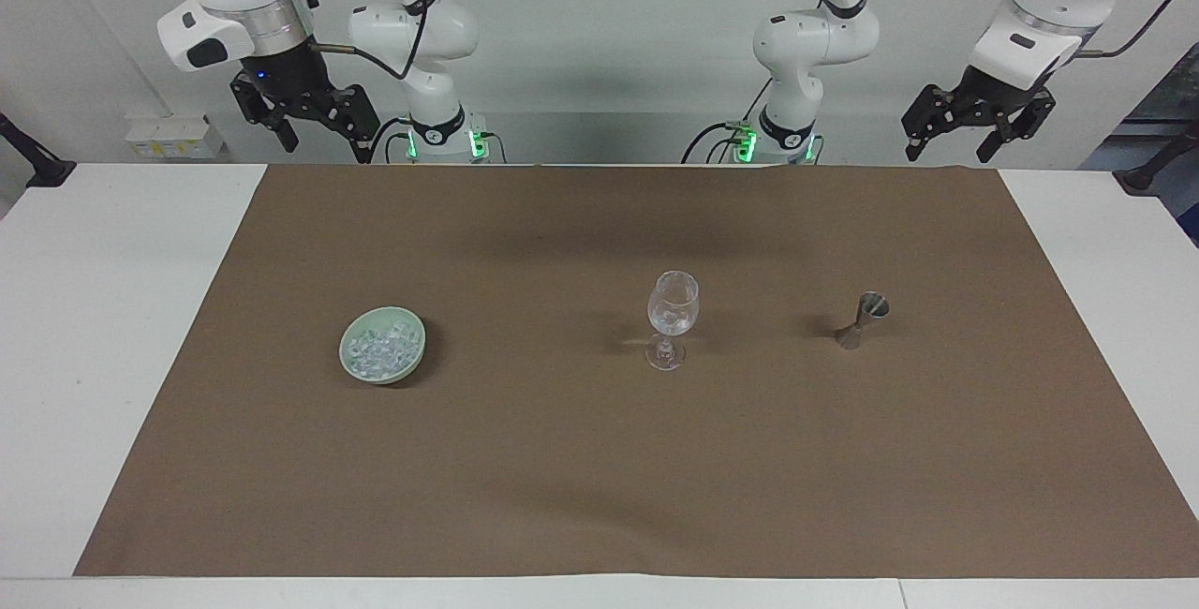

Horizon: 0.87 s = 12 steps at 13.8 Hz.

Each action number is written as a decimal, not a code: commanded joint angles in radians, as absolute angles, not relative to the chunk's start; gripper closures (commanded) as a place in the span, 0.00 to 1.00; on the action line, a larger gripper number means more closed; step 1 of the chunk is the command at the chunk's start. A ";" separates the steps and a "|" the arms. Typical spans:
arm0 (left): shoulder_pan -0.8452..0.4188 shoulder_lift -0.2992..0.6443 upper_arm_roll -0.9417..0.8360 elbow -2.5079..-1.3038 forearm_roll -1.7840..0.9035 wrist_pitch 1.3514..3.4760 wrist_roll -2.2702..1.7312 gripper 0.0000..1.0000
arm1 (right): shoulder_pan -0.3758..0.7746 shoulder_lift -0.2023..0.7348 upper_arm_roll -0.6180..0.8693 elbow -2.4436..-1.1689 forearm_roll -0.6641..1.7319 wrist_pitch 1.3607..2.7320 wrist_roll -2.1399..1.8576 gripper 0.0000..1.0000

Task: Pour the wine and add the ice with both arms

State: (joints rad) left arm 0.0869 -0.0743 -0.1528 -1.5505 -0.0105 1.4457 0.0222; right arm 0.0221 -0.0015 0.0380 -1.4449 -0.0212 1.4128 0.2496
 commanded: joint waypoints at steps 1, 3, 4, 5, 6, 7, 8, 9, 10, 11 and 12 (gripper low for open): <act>0.089 -0.101 -0.149 -1.578 -0.002 1.443 0.038 0.00 | 0.028 -0.020 0.029 -1.462 0.003 1.399 0.233 0.00; 0.089 -0.101 -0.149 -1.578 -0.002 1.442 0.038 0.00 | 0.026 -0.038 0.029 -1.494 0.002 1.405 0.233 0.00; 0.089 -0.101 -0.149 -1.578 -0.002 1.443 0.038 0.00 | 0.025 -0.038 0.029 -1.496 0.003 1.407 0.226 0.00; 0.089 -0.101 -0.149 -1.578 -0.002 1.443 0.038 0.00 | 0.018 -0.040 0.029 -1.503 0.003 1.407 0.222 0.00; 0.089 -0.101 -0.149 -1.578 -0.002 1.442 0.038 0.00 | 0.015 -0.043 0.028 -1.511 0.003 1.407 0.222 0.00; 0.089 -0.101 -0.149 -1.578 -0.002 1.443 0.038 0.00 | 0.017 -0.044 0.028 -1.514 0.003 1.410 0.222 0.00; 0.089 -0.100 -0.149 -1.578 -0.002 1.443 0.038 0.00 | 0.017 -0.043 0.028 -1.516 0.005 1.419 0.224 0.00; 0.089 -0.101 -0.149 -1.578 -0.002 1.443 0.038 0.00 | 0.017 -0.044 0.026 -1.520 0.005 1.420 0.224 0.00; 0.089 -0.101 -0.149 -1.578 -0.002 1.443 0.038 0.00 | 0.015 -0.044 0.028 -1.522 0.006 1.420 0.224 0.00; 0.089 -0.101 -0.149 -1.578 -0.002 1.443 0.038 0.00 | 0.011 -0.044 0.028 -1.522 0.006 1.420 0.224 0.00; 0.089 -0.101 -0.149 -1.578 -0.002 1.443 0.038 0.00 | 0.011 -0.044 0.026 -1.523 0.005 1.420 0.224 0.00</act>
